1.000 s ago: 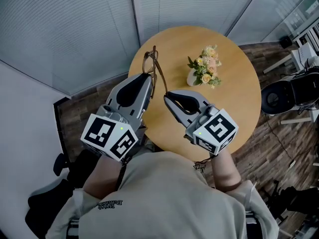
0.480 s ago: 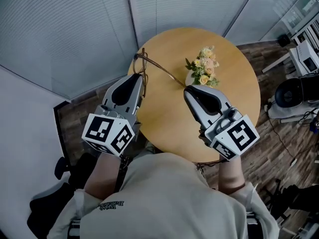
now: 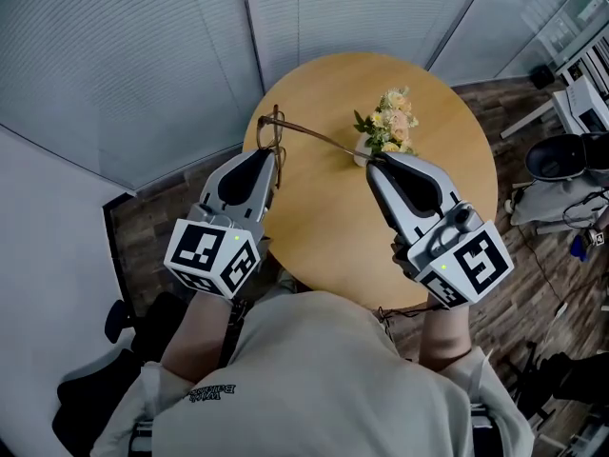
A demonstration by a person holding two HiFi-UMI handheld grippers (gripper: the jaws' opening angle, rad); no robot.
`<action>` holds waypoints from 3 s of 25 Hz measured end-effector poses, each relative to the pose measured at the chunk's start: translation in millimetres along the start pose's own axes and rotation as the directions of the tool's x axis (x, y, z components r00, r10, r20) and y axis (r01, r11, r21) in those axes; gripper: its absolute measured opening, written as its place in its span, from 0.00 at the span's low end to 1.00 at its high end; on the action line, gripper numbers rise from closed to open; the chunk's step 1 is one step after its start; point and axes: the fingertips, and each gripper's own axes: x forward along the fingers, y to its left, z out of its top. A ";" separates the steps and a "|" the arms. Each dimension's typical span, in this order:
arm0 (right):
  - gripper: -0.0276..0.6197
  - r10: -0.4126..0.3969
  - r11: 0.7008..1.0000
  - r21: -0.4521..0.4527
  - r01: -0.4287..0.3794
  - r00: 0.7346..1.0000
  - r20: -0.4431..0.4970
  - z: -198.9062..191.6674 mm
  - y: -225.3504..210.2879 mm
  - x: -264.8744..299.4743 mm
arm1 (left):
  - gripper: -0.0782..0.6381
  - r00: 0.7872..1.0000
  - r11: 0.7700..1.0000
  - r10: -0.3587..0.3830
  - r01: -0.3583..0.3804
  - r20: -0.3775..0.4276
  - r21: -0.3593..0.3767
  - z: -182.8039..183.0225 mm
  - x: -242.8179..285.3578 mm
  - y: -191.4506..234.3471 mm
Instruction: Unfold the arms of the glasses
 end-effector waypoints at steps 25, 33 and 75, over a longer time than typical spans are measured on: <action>0.11 0.012 1.000 0.022 -0.010 0.996 -0.086 -32.8 -5.6 -3.7 | 0.16 0.998 0.987 -0.048 0.053 0.037 -0.153 5.9 6.8 0.4; 0.11 0.112 0.981 0.170 -0.097 0.991 -0.078 -51.6 10.1 11.6 | 0.16 0.998 0.995 -0.036 0.040 0.045 -0.090 12.9 6.3 -2.7; 0.11 0.014 0.950 0.308 -0.040 0.996 0.086 -37.0 8.2 44.0 | 0.16 0.999 1.000 -0.019 0.020 0.035 -0.024 12.2 13.4 -11.1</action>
